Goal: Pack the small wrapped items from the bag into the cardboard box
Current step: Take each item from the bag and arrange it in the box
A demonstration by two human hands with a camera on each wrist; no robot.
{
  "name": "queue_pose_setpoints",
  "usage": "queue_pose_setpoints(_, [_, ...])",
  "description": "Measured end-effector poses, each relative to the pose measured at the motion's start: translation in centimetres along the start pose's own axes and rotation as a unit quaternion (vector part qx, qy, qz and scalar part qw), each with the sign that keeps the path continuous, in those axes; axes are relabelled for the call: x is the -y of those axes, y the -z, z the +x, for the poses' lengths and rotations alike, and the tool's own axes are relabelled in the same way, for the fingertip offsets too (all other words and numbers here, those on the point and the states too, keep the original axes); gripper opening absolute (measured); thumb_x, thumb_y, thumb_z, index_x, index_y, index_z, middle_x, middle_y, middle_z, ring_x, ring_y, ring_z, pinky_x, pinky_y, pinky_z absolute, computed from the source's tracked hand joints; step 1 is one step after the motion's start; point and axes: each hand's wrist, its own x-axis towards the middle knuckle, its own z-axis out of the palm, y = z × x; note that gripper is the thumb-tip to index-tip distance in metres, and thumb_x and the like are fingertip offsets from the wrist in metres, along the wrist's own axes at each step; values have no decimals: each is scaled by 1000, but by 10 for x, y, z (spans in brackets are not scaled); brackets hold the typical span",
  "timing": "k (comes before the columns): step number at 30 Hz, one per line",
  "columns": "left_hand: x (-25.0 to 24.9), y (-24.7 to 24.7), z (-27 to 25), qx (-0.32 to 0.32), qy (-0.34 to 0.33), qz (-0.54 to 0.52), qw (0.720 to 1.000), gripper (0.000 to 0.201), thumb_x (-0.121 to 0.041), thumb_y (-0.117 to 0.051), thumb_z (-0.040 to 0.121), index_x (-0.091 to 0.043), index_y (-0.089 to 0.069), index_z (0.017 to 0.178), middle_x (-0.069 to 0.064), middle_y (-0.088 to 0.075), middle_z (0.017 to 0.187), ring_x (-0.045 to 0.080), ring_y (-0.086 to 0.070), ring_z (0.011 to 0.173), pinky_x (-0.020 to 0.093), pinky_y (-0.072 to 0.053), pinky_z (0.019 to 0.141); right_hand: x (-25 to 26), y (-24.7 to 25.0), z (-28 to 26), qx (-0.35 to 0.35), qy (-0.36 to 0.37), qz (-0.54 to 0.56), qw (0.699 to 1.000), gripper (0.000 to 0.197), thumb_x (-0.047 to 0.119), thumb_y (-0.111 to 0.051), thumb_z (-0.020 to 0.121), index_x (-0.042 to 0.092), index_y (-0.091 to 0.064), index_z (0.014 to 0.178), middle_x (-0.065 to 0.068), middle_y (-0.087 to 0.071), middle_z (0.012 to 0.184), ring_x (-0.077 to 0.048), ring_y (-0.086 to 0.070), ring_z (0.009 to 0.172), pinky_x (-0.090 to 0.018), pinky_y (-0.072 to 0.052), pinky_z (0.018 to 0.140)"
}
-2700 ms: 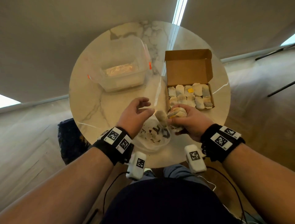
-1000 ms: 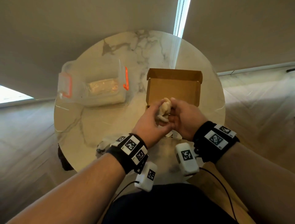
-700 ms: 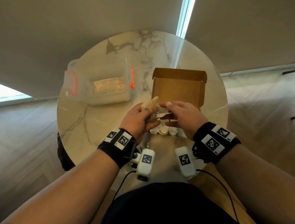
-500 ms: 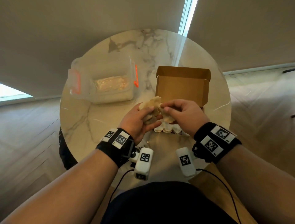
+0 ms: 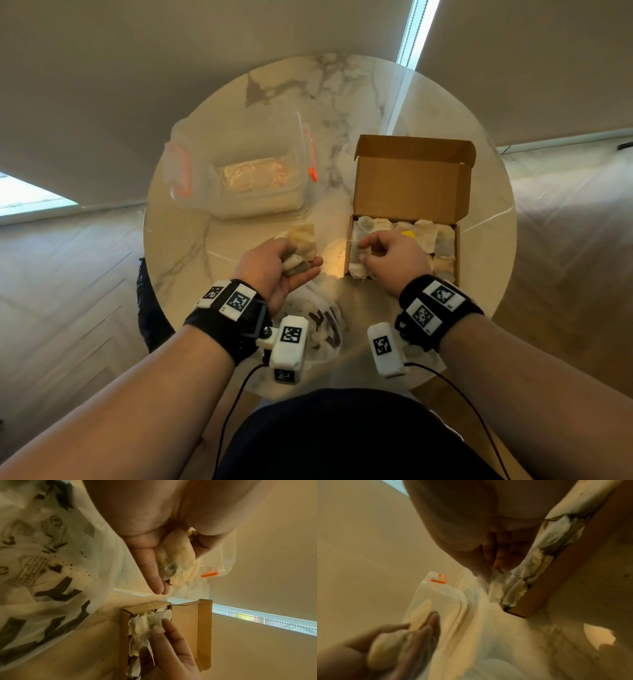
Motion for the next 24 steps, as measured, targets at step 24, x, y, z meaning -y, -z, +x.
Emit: queue_pose_setpoints(24, [7, -47, 8, 108, -17, 79, 991, 11, -3, -66, 99, -6, -64, 110, 13, -74, 95, 21, -77, 81, 33, -65, 69, 25, 29, -14, -28, 122, 198, 972, 37, 18, -84, 86, 20, -52, 104, -6, -76, 89, -23, -75, 82, -39, -65, 78])
